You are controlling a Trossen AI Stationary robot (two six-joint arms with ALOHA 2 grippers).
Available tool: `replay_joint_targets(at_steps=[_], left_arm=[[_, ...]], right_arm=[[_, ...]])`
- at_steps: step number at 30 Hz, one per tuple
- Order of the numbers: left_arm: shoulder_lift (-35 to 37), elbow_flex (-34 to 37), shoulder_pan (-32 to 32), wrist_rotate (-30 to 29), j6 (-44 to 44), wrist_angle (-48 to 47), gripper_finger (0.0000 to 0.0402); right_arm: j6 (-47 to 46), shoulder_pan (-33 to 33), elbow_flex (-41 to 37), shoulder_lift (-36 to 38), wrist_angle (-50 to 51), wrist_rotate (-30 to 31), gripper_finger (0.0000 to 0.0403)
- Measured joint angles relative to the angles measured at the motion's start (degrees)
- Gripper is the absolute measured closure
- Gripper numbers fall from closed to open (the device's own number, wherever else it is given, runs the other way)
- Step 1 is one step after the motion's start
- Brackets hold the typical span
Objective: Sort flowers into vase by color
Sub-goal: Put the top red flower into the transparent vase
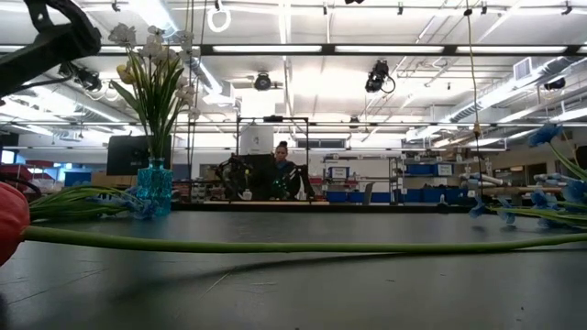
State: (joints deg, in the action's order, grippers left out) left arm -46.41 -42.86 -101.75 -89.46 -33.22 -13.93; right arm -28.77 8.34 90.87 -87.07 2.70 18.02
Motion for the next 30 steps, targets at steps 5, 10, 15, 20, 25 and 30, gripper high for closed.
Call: replay_joint_targets(at_steps=[5,10,15,20,25,30], left_arm=[[-2.8,0.1,2.6,-0.4,-1.6,-0.2,0.0398],[-5.7,0.1,5.9,-0.6,-4.2,-2.2,0.0398],[-8.1,0.1,6.5,-0.6,-9.0,-2.9,0.0398],[-8.3,0.1,6.5,0.1,-12.4,-2.9,0.0389],[-8.3,0.1,6.5,0.1,-12.7,-2.4,0.0353],[-8.3,0.1,6.5,0.1,-13.5,-2.1,0.0308]], right_arm=[[0.0,0.0,0.0,0.0,0.0,0.3,0.0182],[0.0,0.0,0.0,0.0,0.0,0.3,0.0182],[0.0,-0.1,0.0,0.0,0.1,-1.0,0.0182],[0.1,-0.1,0.0,0.0,0.1,-2.8,0.0182],[3.1,-0.1,0.0,0.0,0.2,-8.6,0.0181],[5.0,-1.2,0.0,0.0,3.4,-10.3,0.0173]])
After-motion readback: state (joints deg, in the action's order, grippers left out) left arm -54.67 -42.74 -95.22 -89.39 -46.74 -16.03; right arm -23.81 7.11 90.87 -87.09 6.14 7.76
